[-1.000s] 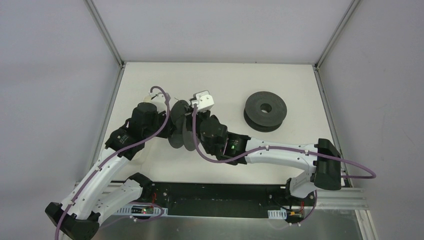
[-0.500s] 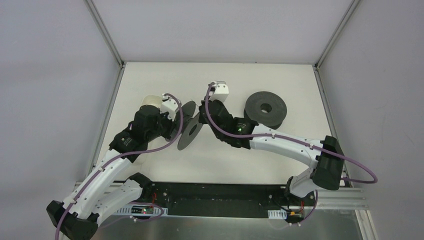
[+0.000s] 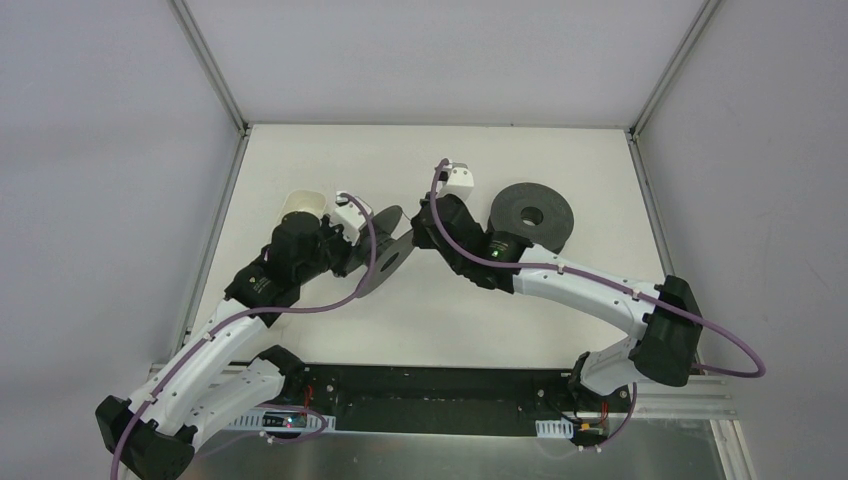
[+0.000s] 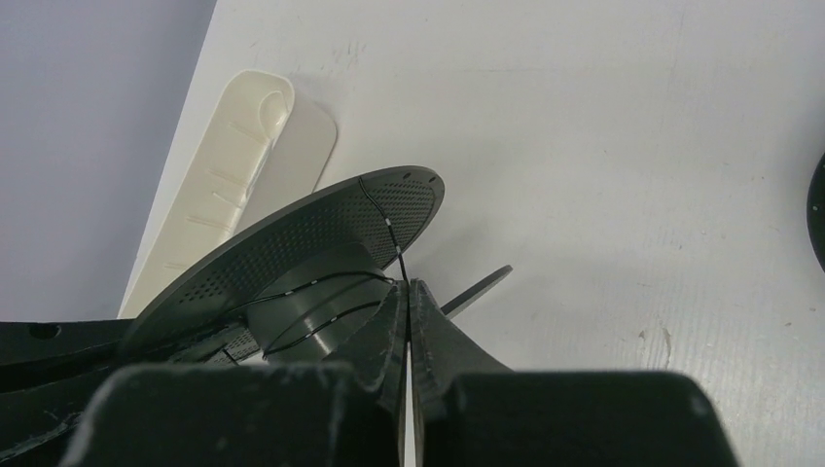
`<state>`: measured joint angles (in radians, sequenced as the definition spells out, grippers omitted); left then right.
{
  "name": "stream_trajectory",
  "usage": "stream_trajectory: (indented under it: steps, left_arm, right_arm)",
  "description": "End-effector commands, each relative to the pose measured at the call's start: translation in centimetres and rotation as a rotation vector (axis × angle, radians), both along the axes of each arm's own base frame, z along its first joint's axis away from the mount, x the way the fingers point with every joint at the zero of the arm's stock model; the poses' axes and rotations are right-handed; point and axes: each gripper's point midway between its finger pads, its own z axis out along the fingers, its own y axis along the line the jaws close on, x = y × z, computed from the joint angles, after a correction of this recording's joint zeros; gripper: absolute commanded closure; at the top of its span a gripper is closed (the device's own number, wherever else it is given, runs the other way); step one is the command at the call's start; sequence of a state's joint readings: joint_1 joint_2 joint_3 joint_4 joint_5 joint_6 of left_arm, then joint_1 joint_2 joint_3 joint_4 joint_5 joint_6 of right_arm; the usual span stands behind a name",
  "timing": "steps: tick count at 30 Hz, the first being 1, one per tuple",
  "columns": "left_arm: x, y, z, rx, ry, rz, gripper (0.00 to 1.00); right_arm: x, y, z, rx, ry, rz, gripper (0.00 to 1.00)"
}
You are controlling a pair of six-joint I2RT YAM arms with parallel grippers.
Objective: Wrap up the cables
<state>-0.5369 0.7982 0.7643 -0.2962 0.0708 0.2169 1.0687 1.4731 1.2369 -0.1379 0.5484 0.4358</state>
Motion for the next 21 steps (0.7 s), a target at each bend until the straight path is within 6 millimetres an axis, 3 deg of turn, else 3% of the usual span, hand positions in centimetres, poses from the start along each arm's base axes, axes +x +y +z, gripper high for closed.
stream_trajectory:
  steps: [1,4,9,21]
  left_arm:
    - [1.2,-1.2,3.5,-0.042,-0.173,-0.068,1.0]
    - [0.7,-1.9,3.2,-0.001,-0.208,-0.157,1.0]
    - [1.4,-1.6,3.2,0.039,-0.238,-0.149,1.0]
    - [1.6,-1.9,2.5,0.089,-0.25,-0.19,1.0]
  right_arm:
    - [-0.5,-1.3,-0.3,-0.023,0.027,0.051,1.0]
    - [-0.3,-2.0,-0.1,-0.024,0.033,0.055,1.0]
    - [-0.6,-2.0,0.1,-0.006,0.058,0.083,1.0]
    - [-1.3,-1.9,-2.2,-0.034,0.155,0.147,1.0]
